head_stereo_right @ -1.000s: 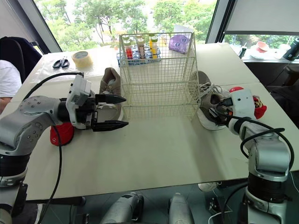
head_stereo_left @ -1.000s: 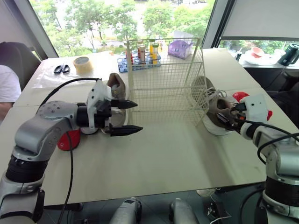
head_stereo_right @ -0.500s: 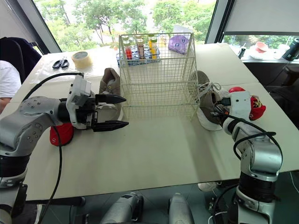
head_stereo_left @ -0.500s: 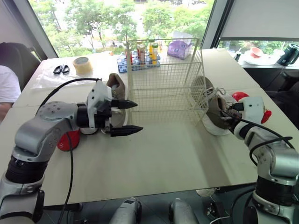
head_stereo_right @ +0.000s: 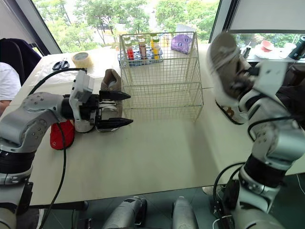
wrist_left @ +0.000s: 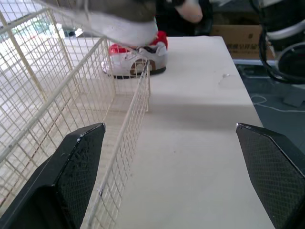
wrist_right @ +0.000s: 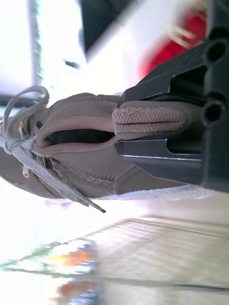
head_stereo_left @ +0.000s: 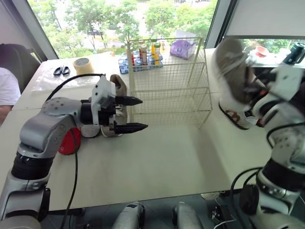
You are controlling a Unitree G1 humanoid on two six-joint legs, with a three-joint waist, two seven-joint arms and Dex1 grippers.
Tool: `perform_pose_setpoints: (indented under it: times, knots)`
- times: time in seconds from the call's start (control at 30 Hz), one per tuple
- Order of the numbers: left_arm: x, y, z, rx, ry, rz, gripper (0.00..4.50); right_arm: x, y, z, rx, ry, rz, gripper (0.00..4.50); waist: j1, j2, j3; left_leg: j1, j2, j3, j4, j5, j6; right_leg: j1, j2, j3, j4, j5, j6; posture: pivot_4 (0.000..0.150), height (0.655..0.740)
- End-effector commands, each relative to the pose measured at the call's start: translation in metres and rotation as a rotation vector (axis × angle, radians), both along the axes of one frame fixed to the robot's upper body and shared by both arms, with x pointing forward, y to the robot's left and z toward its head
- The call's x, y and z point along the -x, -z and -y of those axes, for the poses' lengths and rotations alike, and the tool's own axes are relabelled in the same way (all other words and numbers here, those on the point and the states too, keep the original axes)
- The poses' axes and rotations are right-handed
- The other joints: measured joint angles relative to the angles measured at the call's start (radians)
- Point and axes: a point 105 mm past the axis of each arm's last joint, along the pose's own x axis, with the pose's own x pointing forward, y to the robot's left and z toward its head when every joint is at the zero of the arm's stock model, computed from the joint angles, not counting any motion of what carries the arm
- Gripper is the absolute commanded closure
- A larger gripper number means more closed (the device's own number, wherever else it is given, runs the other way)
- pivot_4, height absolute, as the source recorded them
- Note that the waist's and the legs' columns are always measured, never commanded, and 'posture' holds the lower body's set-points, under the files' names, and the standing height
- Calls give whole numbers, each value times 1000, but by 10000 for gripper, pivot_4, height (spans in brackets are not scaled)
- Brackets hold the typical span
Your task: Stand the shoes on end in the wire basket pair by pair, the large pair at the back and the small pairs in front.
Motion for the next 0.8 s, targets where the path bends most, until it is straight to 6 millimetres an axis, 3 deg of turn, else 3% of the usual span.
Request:
perform_pose_setpoints:
  times: [0.03, 0.17, 0.27, 0.33, 0.47, 0.6, 0.8]
  knots:
    - [-4, -21, 2, 58, 5, 45, 0, 19, -47, 1, 99, 23, 154, 43339, -6, 0, 0, 0, 0, 0, 0, 0, 0, 0, 0, 0, 0, 0, 0, 1500, 7400]
    - [-18, -56, -5, 199, -35, 37, 0, 33, -84, -32, 356, -183, 244, 43339, -9, 0, 0, 0, 0, 3, 1, -1, 1, 0, 0, 2, 0, 0, 0, 1500, 7400]
    - [-32, -87, -19, 300, -66, 15, 0, 47, -95, -64, 588, -381, 274, 43339, -19, 0, 1, 0, 1, 4, 1, -3, 6, -1, 1, 2, 1, 0, 0, 1500, 7400]
    - [-36, -94, -23, 317, -73, 9, 0, 49, -95, -71, 657, -435, 274, 43339, -29, -1, 0, 0, 2, 5, 1, -4, 7, -2, 2, 3, 2, 0, 1, 1500, 7400]
    - [-51, -112, -45, 335, -105, -33, 0, 60, -85, -109, 963, -671, 306, 43339, -37, -1, 1, 0, 1, 6, 2, -3, 6, -1, 1, 3, 2, 0, 1, 1500, 7400]
    - [-62, -116, -59, 340, -146, -56, 0, 57, -76, -120, 1124, -747, 335, 43339, -37, -2, 1, 0, 1, 6, 3, -3, 6, -1, 1, 3, 2, 0, 2, 1500, 7400]
    - [-66, -113, -65, 332, -158, -86, 0, 54, -64, -141, 1257, -845, 412, 43339, -35, -3, 2, 0, 1, 6, 4, -1, 3, -2, 1, 3, 2, 0, 2, 1500, 7400]
